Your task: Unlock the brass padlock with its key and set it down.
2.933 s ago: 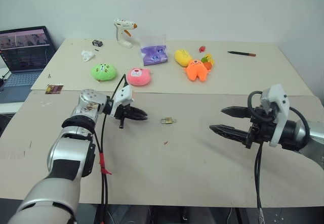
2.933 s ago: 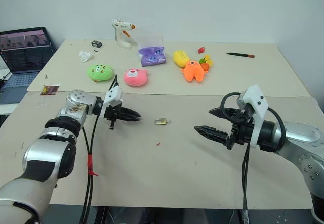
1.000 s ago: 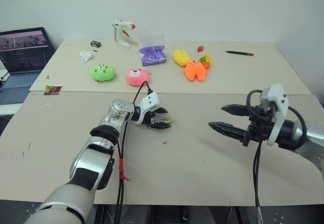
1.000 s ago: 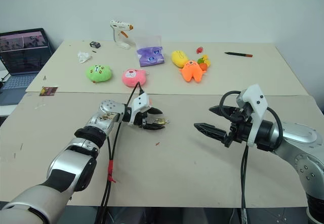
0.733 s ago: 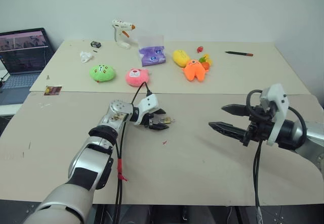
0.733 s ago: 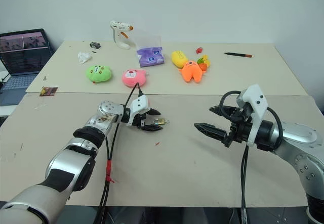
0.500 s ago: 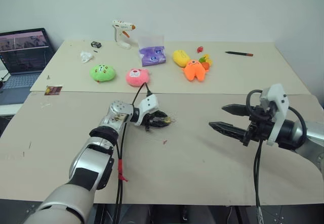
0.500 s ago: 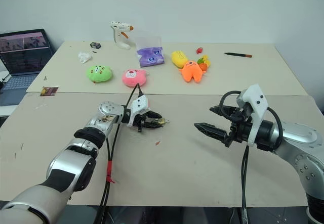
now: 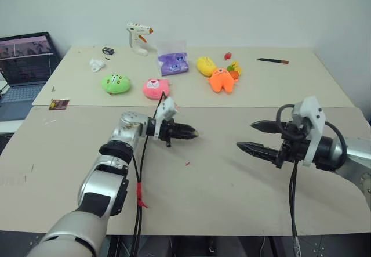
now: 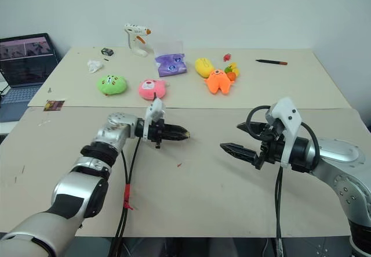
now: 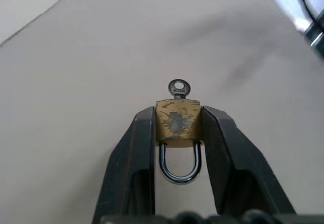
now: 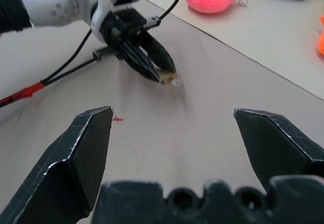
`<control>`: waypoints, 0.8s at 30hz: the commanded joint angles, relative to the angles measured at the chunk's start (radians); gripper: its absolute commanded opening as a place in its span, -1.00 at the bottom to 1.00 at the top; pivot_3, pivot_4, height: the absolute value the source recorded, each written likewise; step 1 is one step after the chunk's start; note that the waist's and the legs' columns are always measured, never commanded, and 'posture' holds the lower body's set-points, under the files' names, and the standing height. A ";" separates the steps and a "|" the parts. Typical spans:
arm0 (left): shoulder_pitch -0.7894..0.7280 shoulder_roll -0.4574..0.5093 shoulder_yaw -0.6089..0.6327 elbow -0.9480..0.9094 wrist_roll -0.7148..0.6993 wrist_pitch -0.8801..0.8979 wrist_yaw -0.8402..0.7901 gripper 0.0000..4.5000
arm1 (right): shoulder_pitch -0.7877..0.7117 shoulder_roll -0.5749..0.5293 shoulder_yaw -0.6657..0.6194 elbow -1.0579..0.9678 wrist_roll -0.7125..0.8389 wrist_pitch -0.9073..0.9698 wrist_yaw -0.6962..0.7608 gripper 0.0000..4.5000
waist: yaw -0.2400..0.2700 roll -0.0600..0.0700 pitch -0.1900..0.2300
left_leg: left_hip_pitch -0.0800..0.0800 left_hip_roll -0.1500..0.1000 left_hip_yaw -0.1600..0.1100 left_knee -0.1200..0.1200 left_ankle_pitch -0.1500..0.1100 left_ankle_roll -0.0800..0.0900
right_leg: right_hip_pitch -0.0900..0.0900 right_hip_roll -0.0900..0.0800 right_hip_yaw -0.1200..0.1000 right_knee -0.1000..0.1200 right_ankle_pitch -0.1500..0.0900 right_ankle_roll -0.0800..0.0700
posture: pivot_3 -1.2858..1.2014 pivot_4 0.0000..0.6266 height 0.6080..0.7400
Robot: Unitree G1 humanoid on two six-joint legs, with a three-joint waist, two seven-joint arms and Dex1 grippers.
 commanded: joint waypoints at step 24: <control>0.426 0.365 0.015 -0.667 -0.952 1.279 0.092 -0.64 | -0.181 0.065 0.383 -0.059 -0.084 -0.163 0.344 1.00 | 0.007 0.001 -0.001 | 0.009 0.002 0.001 -0.005 0.001 -0.002 | 0.004 0.006 0.012 -0.003 0.000 0.000 | 0.03 -0.52 1.00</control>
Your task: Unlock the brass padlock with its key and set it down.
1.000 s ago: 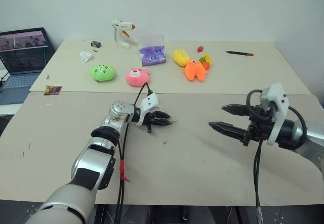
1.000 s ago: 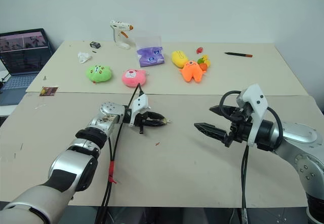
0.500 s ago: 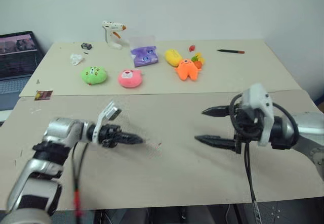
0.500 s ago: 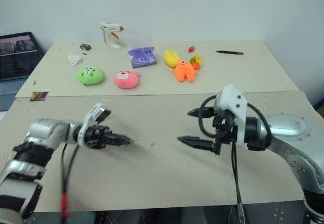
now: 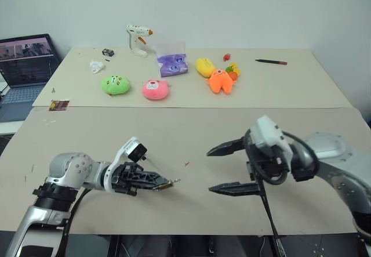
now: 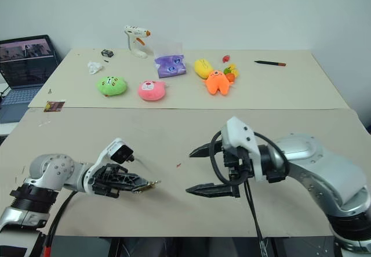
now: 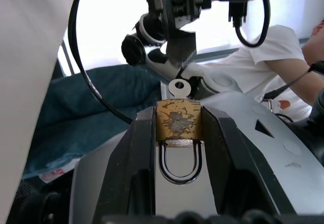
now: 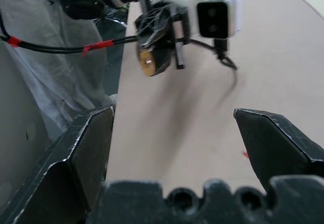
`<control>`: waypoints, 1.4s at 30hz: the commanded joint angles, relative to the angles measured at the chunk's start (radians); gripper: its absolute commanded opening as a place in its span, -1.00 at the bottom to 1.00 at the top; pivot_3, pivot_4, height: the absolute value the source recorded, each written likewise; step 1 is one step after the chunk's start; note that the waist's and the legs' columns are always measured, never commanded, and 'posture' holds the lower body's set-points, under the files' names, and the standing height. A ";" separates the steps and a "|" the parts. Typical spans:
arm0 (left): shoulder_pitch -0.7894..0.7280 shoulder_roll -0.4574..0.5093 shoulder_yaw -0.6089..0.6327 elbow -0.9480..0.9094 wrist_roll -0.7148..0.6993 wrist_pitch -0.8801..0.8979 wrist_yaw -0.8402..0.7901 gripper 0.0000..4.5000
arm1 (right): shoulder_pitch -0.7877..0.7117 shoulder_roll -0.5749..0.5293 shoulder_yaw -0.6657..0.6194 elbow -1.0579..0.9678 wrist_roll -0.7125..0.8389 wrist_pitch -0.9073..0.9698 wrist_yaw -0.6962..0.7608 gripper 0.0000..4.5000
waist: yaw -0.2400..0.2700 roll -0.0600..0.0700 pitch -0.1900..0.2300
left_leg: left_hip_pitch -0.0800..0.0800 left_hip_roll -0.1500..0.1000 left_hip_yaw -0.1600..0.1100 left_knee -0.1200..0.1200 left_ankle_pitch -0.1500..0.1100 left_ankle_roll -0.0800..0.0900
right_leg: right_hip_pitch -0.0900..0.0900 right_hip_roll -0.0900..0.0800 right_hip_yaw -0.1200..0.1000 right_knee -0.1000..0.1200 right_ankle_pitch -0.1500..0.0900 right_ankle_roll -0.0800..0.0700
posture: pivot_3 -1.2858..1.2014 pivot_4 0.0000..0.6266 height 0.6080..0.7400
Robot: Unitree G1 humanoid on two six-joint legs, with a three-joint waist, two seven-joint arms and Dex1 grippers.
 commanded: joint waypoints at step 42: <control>-0.158 -0.050 -0.077 0.159 0.165 -0.128 -0.075 -0.64 | -0.132 0.243 0.112 0.184 -0.167 -0.079 0.014 -0.67 | -0.006 0.000 0.000 | -0.002 0.000 0.000 0.000 0.000 -0.001 | -0.003 0.000 0.001 0.002 0.000 0.000 | 0.03 -0.52 1.00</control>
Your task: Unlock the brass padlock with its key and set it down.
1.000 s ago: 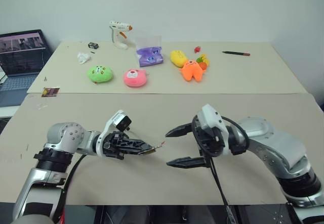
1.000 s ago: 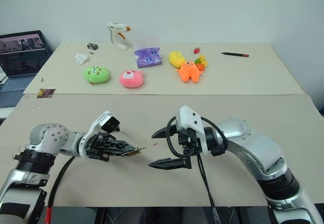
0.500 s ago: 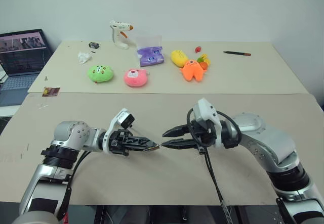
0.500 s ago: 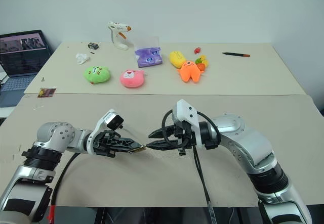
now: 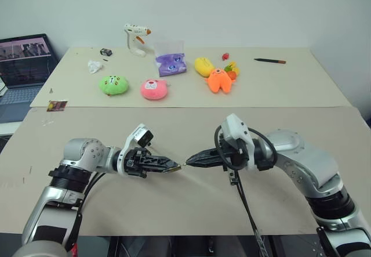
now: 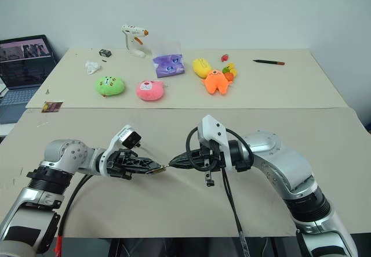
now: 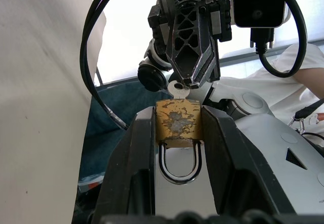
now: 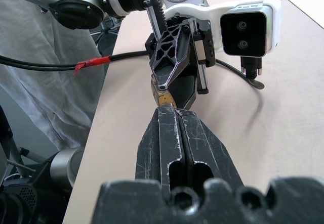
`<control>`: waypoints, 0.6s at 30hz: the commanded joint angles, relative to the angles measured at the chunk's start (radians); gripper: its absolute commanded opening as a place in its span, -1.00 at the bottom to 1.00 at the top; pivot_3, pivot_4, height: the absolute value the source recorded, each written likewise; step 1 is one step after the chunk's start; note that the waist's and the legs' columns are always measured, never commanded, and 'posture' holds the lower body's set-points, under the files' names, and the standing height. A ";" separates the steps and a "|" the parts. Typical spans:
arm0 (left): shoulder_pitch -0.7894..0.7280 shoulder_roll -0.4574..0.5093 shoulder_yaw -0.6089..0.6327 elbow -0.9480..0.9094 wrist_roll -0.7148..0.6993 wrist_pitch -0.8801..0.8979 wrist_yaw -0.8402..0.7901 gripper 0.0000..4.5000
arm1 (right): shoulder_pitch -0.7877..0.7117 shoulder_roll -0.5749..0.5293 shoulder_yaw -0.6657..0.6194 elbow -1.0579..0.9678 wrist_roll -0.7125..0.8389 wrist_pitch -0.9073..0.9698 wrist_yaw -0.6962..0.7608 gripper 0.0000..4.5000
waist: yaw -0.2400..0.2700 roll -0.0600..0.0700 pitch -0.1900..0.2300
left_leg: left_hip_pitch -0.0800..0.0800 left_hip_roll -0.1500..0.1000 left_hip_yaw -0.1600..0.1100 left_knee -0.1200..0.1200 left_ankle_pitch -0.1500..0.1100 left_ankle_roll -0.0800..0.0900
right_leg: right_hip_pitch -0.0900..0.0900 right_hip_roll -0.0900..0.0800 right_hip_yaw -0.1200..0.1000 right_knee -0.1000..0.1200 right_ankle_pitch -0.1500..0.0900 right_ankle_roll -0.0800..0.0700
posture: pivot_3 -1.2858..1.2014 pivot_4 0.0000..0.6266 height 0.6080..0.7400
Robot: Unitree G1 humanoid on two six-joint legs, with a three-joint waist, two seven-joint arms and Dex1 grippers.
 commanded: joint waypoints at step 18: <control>-0.051 0.016 -0.027 0.036 0.051 -0.038 -0.080 -0.64 | -0.014 0.036 -0.002 0.006 -0.022 -0.028 0.002 0.11 | -0.002 0.000 0.000 | 0.000 0.000 0.000 0.000 0.000 0.000 | 0.000 0.000 0.000 0.000 0.000 0.000 | 0.03 -0.52 1.00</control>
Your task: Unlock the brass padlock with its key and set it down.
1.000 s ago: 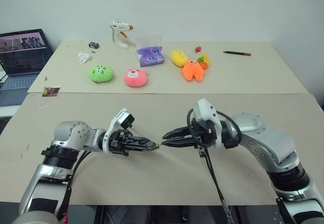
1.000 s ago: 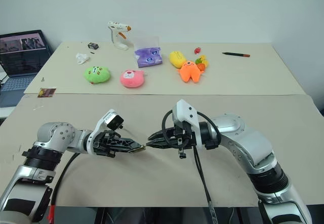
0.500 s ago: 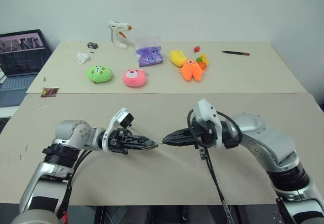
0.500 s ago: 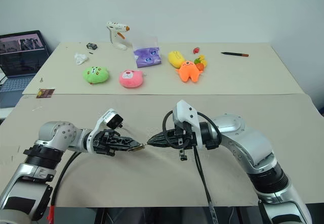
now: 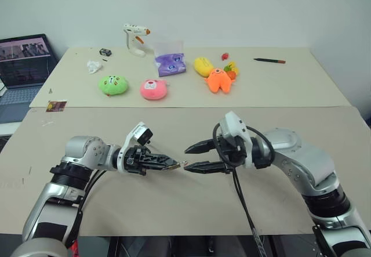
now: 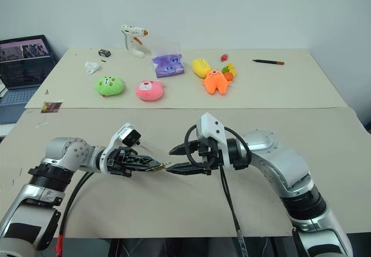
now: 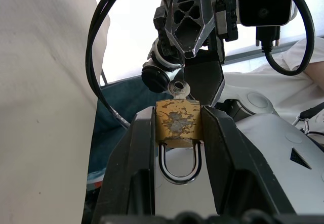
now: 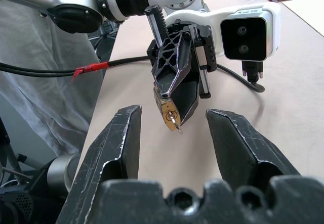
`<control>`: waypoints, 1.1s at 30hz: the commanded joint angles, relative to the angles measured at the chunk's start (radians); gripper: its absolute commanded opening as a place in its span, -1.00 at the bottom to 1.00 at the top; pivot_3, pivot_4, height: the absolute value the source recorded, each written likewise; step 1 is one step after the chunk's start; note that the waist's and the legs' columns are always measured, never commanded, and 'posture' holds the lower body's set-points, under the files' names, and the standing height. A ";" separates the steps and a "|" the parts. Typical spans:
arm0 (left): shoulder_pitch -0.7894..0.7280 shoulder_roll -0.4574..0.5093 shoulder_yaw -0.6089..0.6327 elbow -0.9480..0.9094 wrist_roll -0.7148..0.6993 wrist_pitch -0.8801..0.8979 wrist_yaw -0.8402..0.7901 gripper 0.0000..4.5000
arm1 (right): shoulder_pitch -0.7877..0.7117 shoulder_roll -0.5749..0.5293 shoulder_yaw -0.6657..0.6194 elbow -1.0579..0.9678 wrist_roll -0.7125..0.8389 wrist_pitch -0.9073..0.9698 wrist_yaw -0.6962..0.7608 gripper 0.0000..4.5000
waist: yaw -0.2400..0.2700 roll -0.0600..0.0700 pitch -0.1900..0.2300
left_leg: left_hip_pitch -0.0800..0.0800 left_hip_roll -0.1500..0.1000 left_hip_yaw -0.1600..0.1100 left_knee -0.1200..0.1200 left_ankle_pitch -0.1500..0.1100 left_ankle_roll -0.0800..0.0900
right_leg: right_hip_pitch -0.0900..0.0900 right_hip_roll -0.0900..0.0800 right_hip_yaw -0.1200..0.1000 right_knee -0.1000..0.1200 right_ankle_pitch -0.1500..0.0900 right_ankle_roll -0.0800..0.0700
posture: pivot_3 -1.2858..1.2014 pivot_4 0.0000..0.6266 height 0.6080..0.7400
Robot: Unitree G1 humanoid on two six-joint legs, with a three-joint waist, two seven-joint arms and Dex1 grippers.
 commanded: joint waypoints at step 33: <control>-0.045 0.013 -0.068 -0.143 0.135 -0.272 -0.075 -0.64 | -0.025 0.000 -0.004 -0.038 0.103 0.218 -0.028 -0.99 | -0.001 0.000 0.000 | -0.002 0.000 0.000 0.000 0.000 0.000 | -0.001 0.000 0.000 -0.002 0.000 0.000 | 0.03 -0.52 1.00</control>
